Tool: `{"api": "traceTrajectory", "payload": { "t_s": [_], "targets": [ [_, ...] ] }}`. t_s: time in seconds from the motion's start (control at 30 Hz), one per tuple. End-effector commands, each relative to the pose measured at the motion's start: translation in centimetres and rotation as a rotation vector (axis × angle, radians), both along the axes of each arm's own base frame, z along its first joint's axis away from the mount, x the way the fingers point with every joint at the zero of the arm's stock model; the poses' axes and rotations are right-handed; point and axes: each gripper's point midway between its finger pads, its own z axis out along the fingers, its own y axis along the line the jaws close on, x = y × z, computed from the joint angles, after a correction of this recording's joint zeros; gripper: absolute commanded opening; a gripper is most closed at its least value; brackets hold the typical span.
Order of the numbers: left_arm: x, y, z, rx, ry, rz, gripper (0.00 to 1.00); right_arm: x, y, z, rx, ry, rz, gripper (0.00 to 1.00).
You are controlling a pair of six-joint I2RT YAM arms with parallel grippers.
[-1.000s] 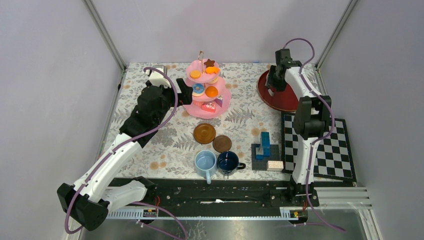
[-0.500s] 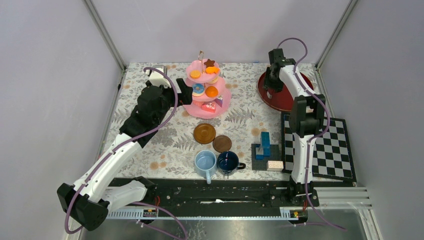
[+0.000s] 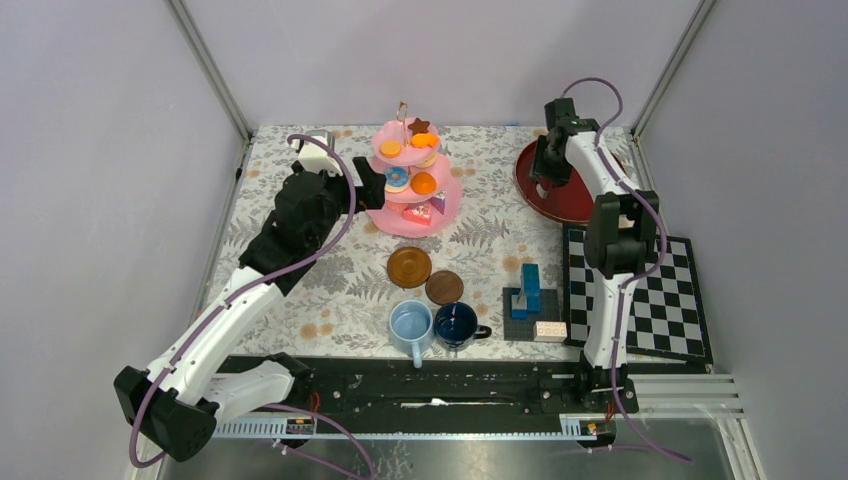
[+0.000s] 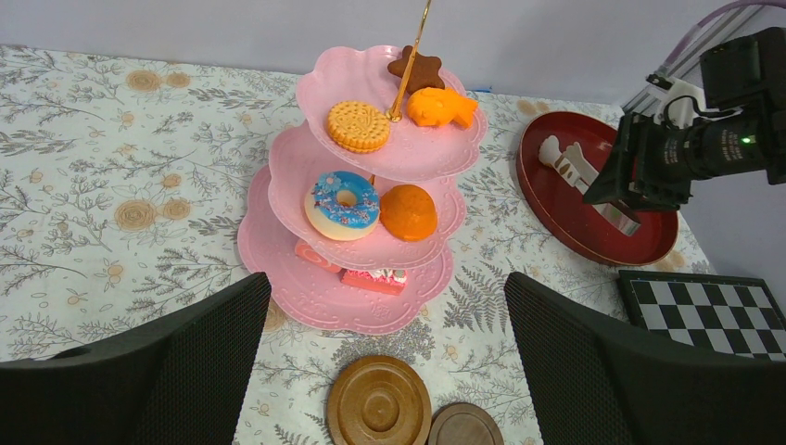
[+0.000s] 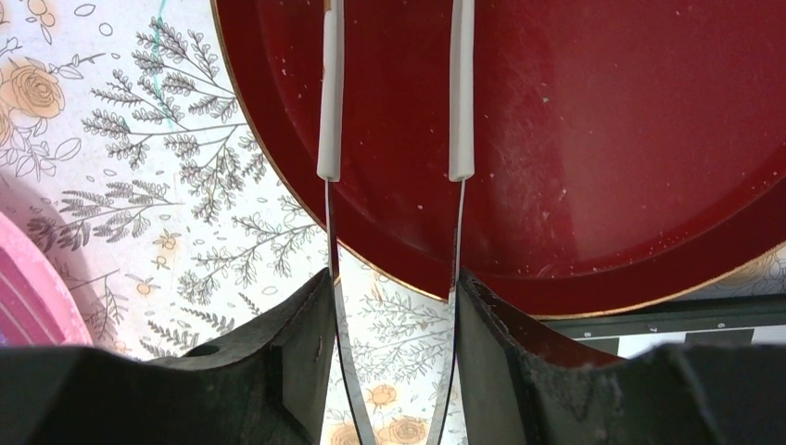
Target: Serve the afternoon tea
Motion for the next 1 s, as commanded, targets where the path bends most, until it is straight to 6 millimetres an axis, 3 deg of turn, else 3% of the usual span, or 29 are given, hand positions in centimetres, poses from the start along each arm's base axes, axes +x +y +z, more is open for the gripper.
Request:
{"api": "traceTrajectory", "payload": {
  "t_s": [0.0,0.17,0.47,0.97],
  "targets": [
    [-0.2,-0.1,1.7,-0.038,-0.059,-0.005,0.99,0.0,-0.8,4.4,0.079,-0.115,-0.011,0.12],
    [-0.2,-0.2,1.6,-0.039,-0.056,-0.009,0.99,-0.4,-1.1,4.5,0.105,-0.129,-0.010,0.07],
    [-0.1,-0.2,1.7,-0.036,-0.058,-0.006,0.99,0.1,-1.1,3.5,0.081,-0.088,0.076,0.40],
    [0.0,-0.3,1.4,-0.032,-0.050,-0.008,0.99,0.0,-4.3,1.9,-0.060,-0.024,0.184,0.53]
  ]
}}
